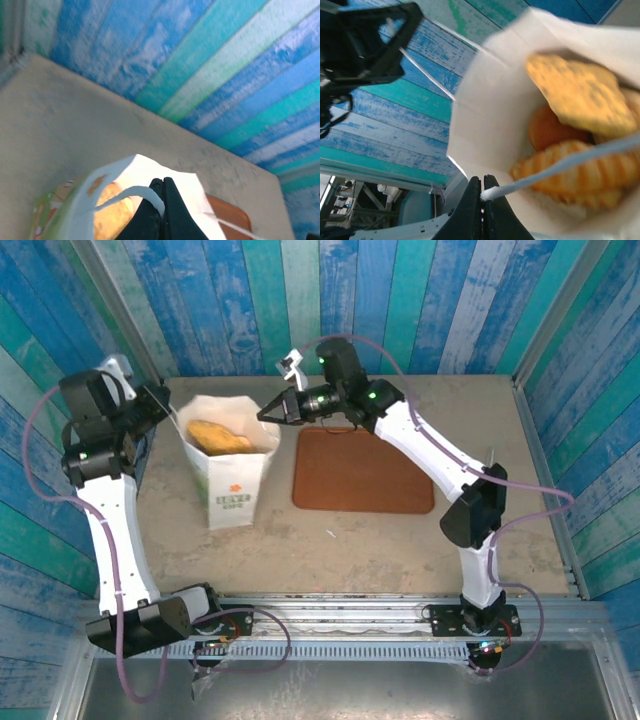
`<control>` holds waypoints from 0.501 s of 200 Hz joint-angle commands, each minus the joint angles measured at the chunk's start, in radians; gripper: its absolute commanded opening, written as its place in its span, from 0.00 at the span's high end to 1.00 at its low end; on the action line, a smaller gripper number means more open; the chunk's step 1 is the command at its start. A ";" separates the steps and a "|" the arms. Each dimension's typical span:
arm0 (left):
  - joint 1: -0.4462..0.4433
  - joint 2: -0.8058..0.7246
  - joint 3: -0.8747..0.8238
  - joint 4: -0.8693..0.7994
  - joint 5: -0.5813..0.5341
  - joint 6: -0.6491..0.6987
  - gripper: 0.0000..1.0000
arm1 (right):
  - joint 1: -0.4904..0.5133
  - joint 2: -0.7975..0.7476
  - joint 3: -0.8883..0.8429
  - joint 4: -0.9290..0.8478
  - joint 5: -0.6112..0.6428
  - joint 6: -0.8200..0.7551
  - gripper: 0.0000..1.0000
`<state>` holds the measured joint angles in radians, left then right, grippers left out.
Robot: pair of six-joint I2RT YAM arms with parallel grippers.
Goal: Take the fake bread out of the paper bag
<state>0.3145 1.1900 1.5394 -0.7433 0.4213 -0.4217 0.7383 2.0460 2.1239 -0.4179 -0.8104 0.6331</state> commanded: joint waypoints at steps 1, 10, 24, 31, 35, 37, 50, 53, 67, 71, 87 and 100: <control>0.011 0.050 0.094 0.039 -0.156 0.088 1.00 | 0.024 0.074 0.081 0.049 0.004 0.039 0.94; 0.012 0.059 0.109 0.038 -0.176 0.116 1.00 | 0.028 0.098 0.088 0.072 0.026 0.059 0.94; 0.012 0.111 0.119 0.049 -0.184 0.161 1.00 | 0.026 0.130 0.085 0.104 0.040 0.093 0.95; 0.011 0.127 0.128 0.048 -0.166 0.179 1.00 | 0.025 0.144 0.081 0.111 0.043 0.104 0.95; 0.011 0.139 0.136 0.042 -0.151 0.189 1.00 | 0.025 0.152 0.078 0.113 0.046 0.108 0.95; 0.012 0.143 0.139 0.039 -0.145 0.194 1.00 | 0.025 0.155 0.076 0.114 0.046 0.108 0.95; 0.011 0.173 0.152 0.018 -0.109 0.207 1.00 | 0.021 0.165 0.049 0.123 0.048 0.105 0.95; 0.011 0.176 0.148 0.018 -0.095 0.206 1.00 | 0.019 0.166 0.041 0.125 0.050 0.106 0.95; 0.012 0.184 0.114 0.033 -0.033 0.206 1.00 | 0.007 0.167 -0.007 0.144 0.057 0.109 0.95; 0.011 0.185 0.099 0.038 -0.016 0.206 1.00 | 0.003 0.168 -0.021 0.148 0.057 0.112 0.95; 0.011 0.186 0.047 0.072 0.045 0.200 1.00 | -0.016 0.163 -0.069 0.152 0.047 0.119 0.95; 0.012 0.188 0.017 0.101 0.085 0.189 1.00 | -0.031 0.150 -0.110 0.152 0.037 0.119 0.95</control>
<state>0.3233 1.3640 1.6112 -0.7254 0.3748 -0.2466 0.7410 2.2105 2.0827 -0.3012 -0.7624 0.7372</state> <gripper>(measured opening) 0.041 0.055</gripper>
